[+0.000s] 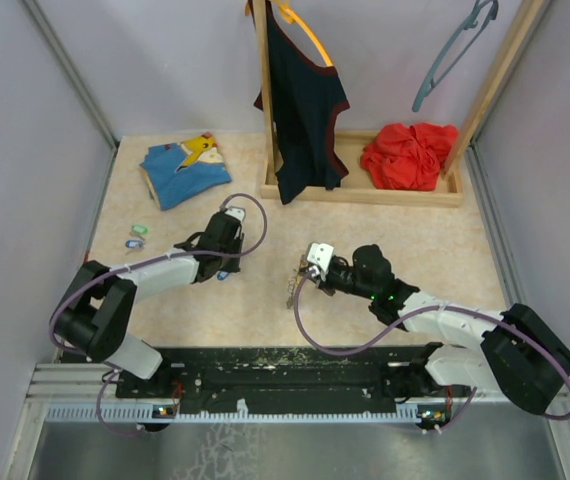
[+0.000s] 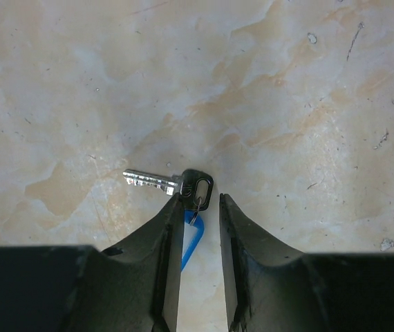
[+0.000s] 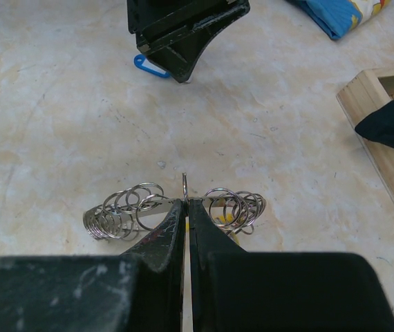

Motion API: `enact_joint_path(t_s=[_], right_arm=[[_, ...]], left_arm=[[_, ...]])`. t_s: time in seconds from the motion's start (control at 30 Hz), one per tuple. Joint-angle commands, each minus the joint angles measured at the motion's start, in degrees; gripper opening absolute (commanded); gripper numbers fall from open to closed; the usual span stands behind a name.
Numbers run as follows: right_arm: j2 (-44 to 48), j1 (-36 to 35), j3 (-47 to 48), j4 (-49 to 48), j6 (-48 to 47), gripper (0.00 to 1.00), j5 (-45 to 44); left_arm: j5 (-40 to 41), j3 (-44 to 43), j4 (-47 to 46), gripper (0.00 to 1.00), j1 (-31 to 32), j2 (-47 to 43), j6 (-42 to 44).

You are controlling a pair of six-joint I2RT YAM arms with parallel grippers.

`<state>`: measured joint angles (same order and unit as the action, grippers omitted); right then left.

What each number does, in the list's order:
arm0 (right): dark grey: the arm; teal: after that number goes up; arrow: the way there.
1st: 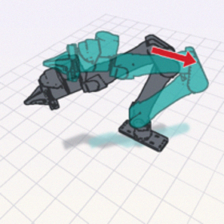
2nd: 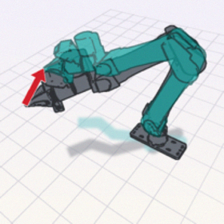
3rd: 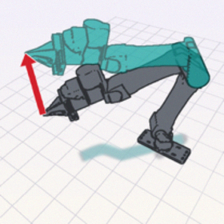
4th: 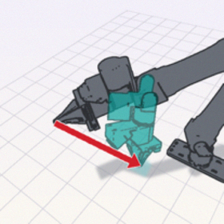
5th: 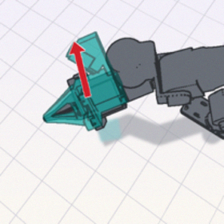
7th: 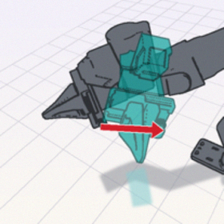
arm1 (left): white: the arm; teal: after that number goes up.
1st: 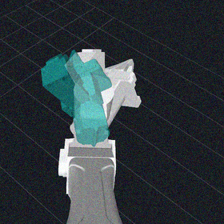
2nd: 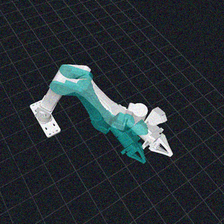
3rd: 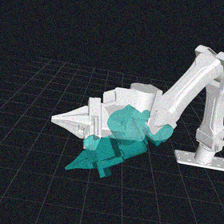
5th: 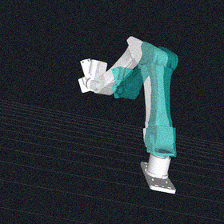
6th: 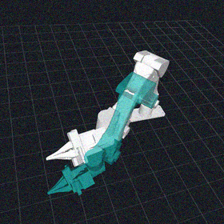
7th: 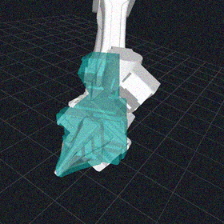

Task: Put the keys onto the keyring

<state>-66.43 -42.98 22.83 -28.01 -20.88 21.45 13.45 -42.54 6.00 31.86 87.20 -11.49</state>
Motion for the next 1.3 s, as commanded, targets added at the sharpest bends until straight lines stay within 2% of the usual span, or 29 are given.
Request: enact_joint_path(t_s=[0.0, 0.23, 0.7, 1.27], right_arm=[[0.1, -0.3, 3.1, -2.7, -0.4, 0.0, 1.1], [0.2, -0.3, 3.0, -2.7, -0.4, 0.0, 1.3], [0.6, -0.3, 3.1, -2.5, -0.4, 0.0, 1.7], [0.8, -0.3, 2.9, -2.7, -0.3, 0.0, 1.9]], left_arm=[[-0.3, -2.0, -0.1, 0.32, 0.5, 0.8, 1.7], [1.1, -2.9, 4.6, 0.31, 0.7, -0.4, 0.5], [-1.3, -4.2, 5.6, 0.21, 0.8, 1.7, 1.1], [-0.5, -5.6, 8.6, 0.18, 0.8, 2.7, 0.4]])
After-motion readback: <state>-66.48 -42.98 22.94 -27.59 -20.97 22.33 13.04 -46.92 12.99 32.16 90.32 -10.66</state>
